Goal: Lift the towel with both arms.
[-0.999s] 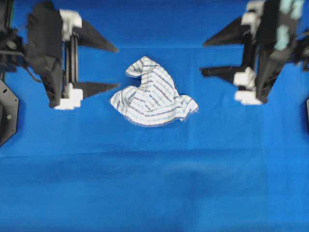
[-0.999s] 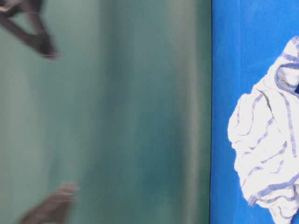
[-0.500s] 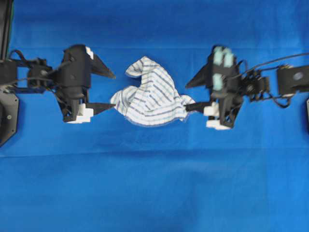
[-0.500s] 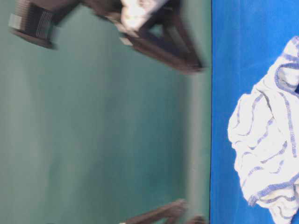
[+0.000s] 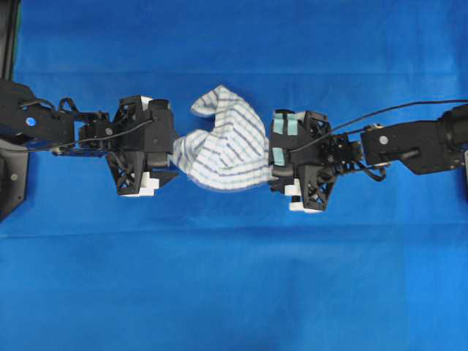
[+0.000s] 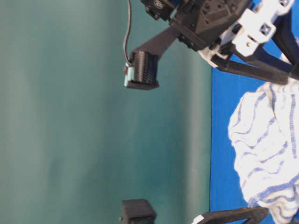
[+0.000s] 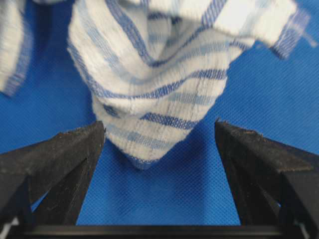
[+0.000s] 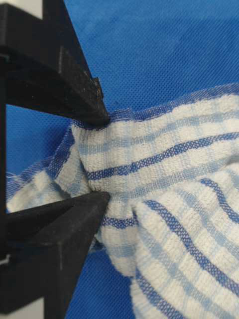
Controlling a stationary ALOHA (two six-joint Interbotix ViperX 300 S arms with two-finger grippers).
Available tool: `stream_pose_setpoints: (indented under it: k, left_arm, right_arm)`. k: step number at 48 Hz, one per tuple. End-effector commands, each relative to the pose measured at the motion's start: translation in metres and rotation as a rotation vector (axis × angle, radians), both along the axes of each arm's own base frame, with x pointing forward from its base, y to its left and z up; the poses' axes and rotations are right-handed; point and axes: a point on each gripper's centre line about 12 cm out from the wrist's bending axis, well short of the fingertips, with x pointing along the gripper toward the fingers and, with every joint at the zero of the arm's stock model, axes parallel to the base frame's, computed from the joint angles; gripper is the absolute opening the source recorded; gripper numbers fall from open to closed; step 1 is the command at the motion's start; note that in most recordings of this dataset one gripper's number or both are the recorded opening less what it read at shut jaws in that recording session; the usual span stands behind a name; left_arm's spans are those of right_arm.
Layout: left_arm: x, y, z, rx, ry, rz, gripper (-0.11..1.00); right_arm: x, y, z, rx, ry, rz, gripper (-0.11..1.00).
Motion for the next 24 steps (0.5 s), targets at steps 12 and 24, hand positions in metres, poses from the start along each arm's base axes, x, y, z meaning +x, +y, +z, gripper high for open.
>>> stream_pose_setpoints:
  k: [12,24]
  left_arm:
    - [0.0069,0.0013,0.0078,0.007,-0.039,0.000,0.87]
    - [0.0068,0.0012,0.0075,0.004,-0.034,0.002,0.32]
  right_arm:
    - [0.0072,0.0000,0.0102,0.002,-0.038,-0.001,0.55]
    - [0.0068,-0.0025,0.0106,0.001,-0.037,-0.006,0.08]
